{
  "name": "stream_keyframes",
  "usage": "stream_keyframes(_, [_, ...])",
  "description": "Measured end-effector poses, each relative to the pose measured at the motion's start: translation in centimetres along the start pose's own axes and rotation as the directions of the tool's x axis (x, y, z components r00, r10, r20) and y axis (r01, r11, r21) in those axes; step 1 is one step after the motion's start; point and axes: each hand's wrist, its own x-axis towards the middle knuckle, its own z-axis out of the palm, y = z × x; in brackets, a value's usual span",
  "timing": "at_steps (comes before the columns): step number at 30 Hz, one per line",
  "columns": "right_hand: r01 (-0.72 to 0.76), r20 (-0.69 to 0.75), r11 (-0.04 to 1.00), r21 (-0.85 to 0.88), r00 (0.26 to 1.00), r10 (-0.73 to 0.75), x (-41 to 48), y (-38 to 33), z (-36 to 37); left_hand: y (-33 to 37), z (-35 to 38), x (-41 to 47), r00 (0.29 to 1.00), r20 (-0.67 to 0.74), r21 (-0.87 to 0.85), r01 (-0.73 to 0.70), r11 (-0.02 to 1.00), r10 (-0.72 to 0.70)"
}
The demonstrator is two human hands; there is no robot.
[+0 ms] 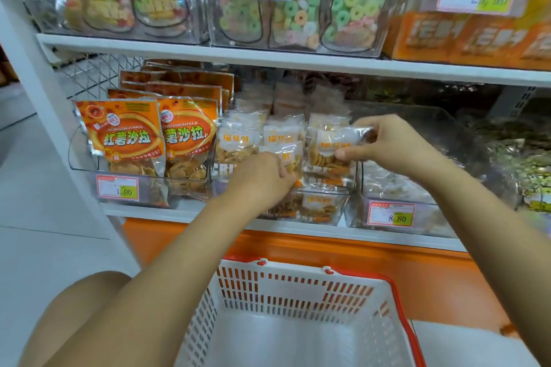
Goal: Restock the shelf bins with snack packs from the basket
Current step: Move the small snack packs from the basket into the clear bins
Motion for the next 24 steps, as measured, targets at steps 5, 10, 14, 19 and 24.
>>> stream_keyframes(5, [-0.022,-0.001,0.98,-0.198,1.0,0.023,0.6,0.9,1.0,0.1,0.0,0.4,1.0,-0.002,0.034,0.024,0.999,-0.024])
stream_keyframes(10, [0.043,0.136,0.924,-0.38,0.991,0.01,1.0,0.1,-0.1,0.4,0.2,0.3,0.998,-0.054,0.015,-0.009,1.0,0.01])
stream_keyframes(14, [0.091,0.212,0.864,-0.495,0.977,0.019,1.8,-1.1,-0.1,0.5,0.5,0.5,0.997,-0.066,0.048,-0.027,0.998,0.03])
stream_keyframes(19, [0.061,0.233,0.77,-0.636,0.966,0.116,2.7,-2.6,2.0,0.8,1.0,0.8,0.993,-0.087,0.016,-0.074,0.997,0.075])
stream_keyframes(24, [0.032,0.275,0.816,-0.578,0.948,0.157,3.5,-2.3,1.3,1.3,1.8,1.0,0.985,-0.063,0.198,-0.147,0.969,0.162])
